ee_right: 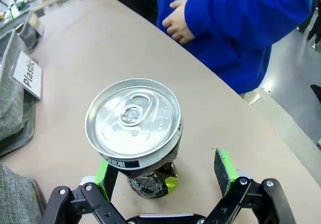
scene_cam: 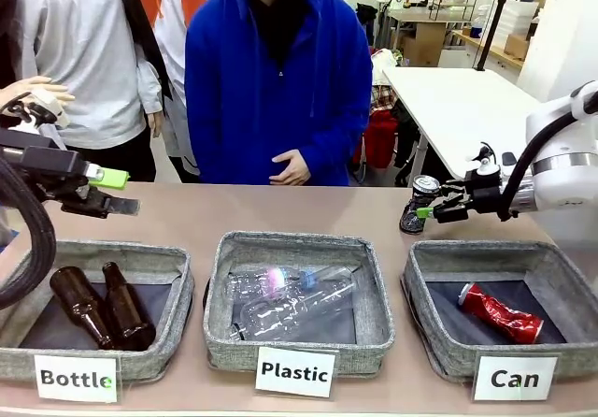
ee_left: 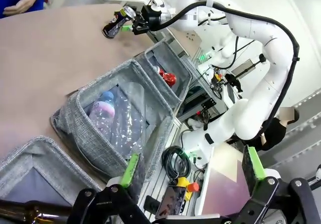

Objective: Sort the can waste into the basket.
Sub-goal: Pick up the can waste from the table and place it in the right Fabric basket.

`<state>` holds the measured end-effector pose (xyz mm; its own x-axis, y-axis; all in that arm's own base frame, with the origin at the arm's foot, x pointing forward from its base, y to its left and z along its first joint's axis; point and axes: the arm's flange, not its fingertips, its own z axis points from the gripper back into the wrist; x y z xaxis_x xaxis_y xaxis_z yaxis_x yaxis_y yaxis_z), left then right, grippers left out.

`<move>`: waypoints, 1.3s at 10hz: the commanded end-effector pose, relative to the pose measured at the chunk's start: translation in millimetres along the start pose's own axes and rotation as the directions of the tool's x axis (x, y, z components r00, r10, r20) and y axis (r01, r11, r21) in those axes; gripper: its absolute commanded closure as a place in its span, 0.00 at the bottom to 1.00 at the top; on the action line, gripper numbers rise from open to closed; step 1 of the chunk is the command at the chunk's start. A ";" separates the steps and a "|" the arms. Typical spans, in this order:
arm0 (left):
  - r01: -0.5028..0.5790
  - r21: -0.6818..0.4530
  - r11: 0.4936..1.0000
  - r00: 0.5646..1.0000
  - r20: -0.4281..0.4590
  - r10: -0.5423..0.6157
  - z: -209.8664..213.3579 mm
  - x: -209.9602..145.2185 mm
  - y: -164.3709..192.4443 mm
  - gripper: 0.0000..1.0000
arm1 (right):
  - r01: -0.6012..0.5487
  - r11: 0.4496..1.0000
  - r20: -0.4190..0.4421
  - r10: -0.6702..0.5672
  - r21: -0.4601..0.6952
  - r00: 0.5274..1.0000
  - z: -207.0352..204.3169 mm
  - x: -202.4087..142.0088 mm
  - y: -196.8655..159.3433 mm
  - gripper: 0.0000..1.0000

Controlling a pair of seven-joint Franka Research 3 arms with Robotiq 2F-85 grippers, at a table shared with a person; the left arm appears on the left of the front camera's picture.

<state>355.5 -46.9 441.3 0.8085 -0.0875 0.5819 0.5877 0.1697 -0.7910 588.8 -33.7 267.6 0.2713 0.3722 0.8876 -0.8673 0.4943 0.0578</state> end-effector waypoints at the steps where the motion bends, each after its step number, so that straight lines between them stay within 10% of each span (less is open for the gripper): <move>1: -0.009 -0.008 1.000 1.000 -0.004 0.009 3.4 -2.0 -2.1 0.00 | -0.006 1.000 0.032 0.006 -0.012 0.999 -11.6 -0.7 -5.3 0.00; 5: -0.009 -0.008 1.000 1.000 -0.004 0.009 3.4 -2.0 -2.1 0.00 | 0.043 0.999 0.093 -0.045 0.029 0.995 -19.7 3.0 -5.8 0.00; 6: -0.009 -0.008 1.000 1.000 -0.004 0.009 3.4 -2.0 -2.1 0.00 | 0.061 0.997 0.100 -0.066 0.053 0.993 -22.3 2.3 -6.3 0.59; 7: -0.009 -0.008 1.000 1.000 -0.004 0.009 3.4 -2.0 -2.1 0.00 | 0.079 0.995 0.120 -0.087 0.068 0.989 -24.5 2.8 -7.6 0.59; 8: -0.009 -0.008 1.000 1.000 -0.004 0.009 3.4 -2.0 -2.1 0.00 | 0.075 0.996 0.109 -0.080 0.051 0.991 -25.8 3.3 -8.0 1.00; 9: -0.009 -0.008 1.000 1.000 -0.004 0.009 3.4 -2.0 -2.1 0.00 | 0.075 0.995 0.115 -0.081 0.058 0.990 -26.5 4.0 -7.3 0.64; 10: -0.009 -0.008 1.000 1.000 -0.004 0.009 3.4 -2.0 -2.1 0.00 | 0.077 0.995 0.121 -0.085 0.070 0.989 -26.3 4.4 -6.3 1.00; 13: -0.009 -0.008 1.000 1.000 -0.004 0.009 3.4 -2.0 -2.1 0.00 | 0.059 0.994 0.126 -0.070 0.091 0.990 -20.7 12.3 0.3 1.00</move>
<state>355.4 -46.8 441.0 0.8089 -0.0876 0.5814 0.5872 0.1699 -0.7914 598.7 -15.7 258.4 0.2707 0.2535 0.9287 -0.8850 0.4450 0.1365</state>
